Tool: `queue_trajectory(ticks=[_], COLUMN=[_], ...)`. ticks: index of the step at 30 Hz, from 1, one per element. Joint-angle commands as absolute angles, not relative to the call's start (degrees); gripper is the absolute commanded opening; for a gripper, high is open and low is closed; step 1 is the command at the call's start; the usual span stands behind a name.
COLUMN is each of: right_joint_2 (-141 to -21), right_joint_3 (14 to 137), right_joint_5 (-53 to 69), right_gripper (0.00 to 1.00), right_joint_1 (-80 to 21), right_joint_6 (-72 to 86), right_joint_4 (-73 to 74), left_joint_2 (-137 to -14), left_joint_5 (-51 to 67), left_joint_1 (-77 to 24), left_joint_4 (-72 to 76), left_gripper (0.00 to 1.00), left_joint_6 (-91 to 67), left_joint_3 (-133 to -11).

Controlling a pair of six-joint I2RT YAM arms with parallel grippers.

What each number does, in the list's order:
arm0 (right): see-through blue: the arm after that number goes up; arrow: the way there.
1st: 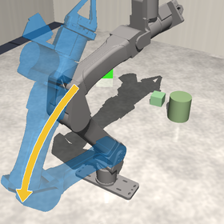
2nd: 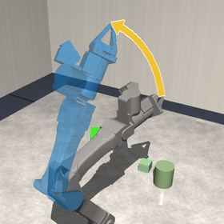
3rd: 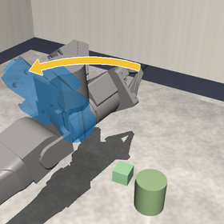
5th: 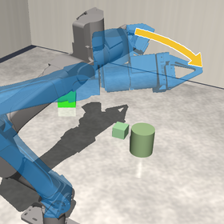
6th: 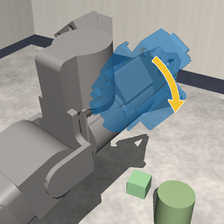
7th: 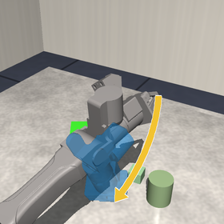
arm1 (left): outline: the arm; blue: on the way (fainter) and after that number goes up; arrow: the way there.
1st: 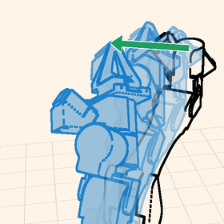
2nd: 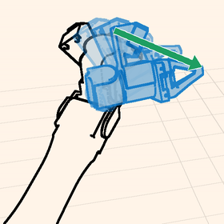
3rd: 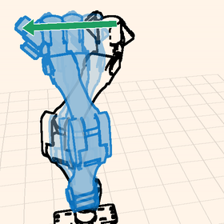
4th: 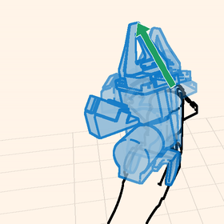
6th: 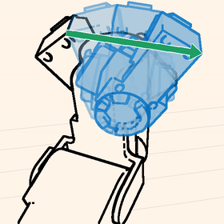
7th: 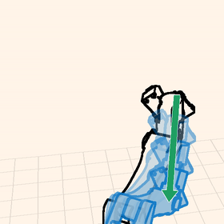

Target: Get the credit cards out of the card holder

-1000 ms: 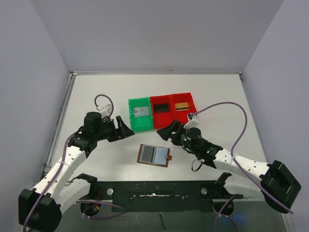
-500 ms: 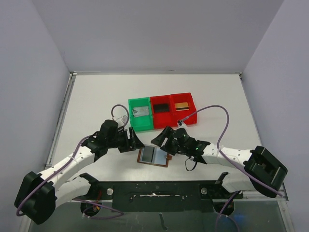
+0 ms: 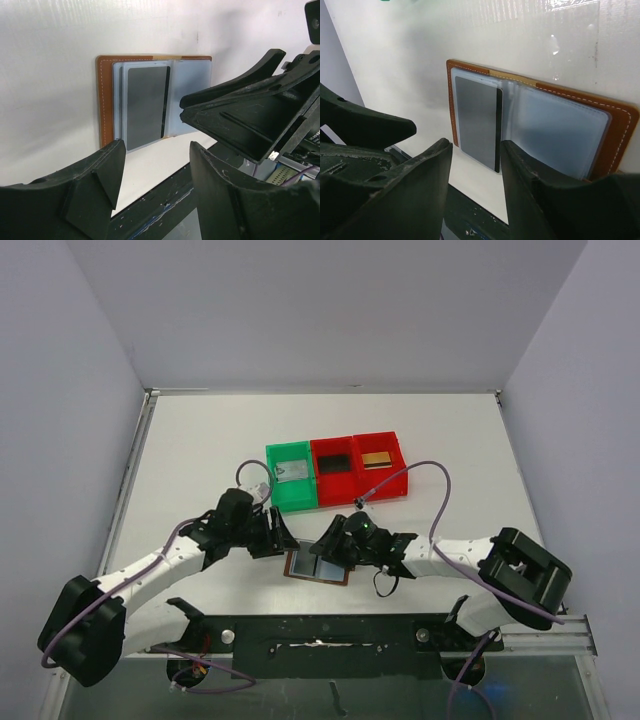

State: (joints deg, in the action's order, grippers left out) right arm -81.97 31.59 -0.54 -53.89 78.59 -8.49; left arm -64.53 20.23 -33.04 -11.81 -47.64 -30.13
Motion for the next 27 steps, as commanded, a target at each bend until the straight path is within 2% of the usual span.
queue_trajectory(ticks=[1, 4, 10, 18, 27], right_joint_2=[-83.17, -84.18, -85.54, -87.71, -88.94], right_joint_3=[31.72, 30.45, 29.38, 28.25, 31.97], right_joint_5=[0.09, 0.71, 1.52, 2.75, 1.32], right_gripper=[0.41, 0.36, 0.35, 0.32, 0.32], right_joint_1=[-54.26, -53.88, -53.41, -52.91, -52.98], right_joint_6=[79.09, 80.03, 80.33, 80.3, 77.64], right_joint_4=[-12.89, -14.45, -15.16, -17.27, -10.13], left_joint_2=[-65.71, -67.15, -69.82, -73.96, -77.82], left_joint_5=[20.28, 20.31, 19.42, 17.14, 10.12], left_joint_1=[-33.61, -34.25, -35.62, -37.69, -40.59], left_joint_4=[-9.55, -9.43, -10.11, -10.93, -13.52], left_gripper=[0.52, 0.47, 0.38, 0.32, 0.27], left_joint_6=[-46.94, -46.86, -45.91, -44.68, -44.53], left_joint_3=[-31.37, -32.0, -33.25, -34.78, -35.02])
